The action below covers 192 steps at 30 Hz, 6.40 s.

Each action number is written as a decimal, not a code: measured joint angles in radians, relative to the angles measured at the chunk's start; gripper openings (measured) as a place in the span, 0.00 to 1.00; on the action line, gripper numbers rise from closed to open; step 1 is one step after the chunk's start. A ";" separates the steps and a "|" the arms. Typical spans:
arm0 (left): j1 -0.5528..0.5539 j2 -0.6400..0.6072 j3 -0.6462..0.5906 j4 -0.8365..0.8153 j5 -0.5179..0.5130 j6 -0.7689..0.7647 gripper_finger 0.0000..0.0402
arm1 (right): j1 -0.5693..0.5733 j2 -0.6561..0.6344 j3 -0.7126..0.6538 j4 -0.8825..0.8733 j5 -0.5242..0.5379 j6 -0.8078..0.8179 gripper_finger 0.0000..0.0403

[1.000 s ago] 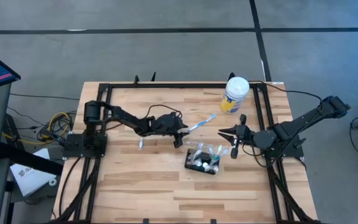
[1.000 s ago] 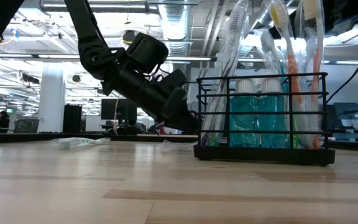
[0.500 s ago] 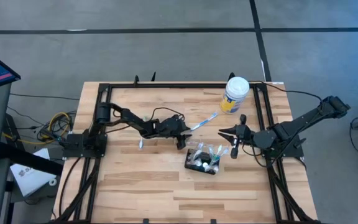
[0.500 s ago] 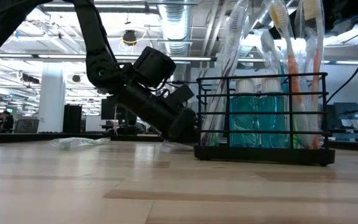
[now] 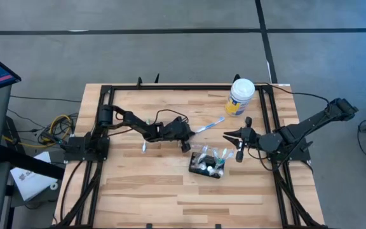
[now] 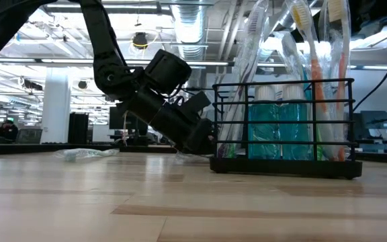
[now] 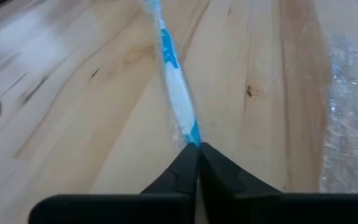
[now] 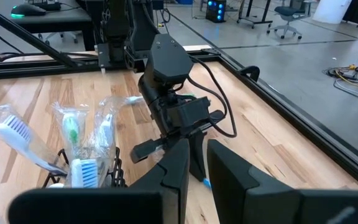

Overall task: Pick & Place toothbrushing station
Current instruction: Put the blue toothbrush into the mesh organizer

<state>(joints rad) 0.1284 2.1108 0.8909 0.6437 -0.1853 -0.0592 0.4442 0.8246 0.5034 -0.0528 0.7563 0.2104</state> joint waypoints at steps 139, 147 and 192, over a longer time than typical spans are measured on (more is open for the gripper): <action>-0.004 -0.751 -0.123 0.228 0.235 -0.084 0.00 | 0.082 0.656 0.445 0.436 0.308 -1.602 0.18; -0.004 -0.751 -0.123 0.231 0.350 -0.163 0.00 | 0.095 0.764 0.546 0.436 0.349 -1.653 0.37; -0.011 -0.751 -0.123 0.231 0.429 -0.245 0.00 | 0.040 0.851 0.657 0.450 0.170 -1.868 0.33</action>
<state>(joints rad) 0.1174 1.3602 0.7677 0.8745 0.2441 -0.3038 0.4841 1.6756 1.1604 0.3974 0.9263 -1.6576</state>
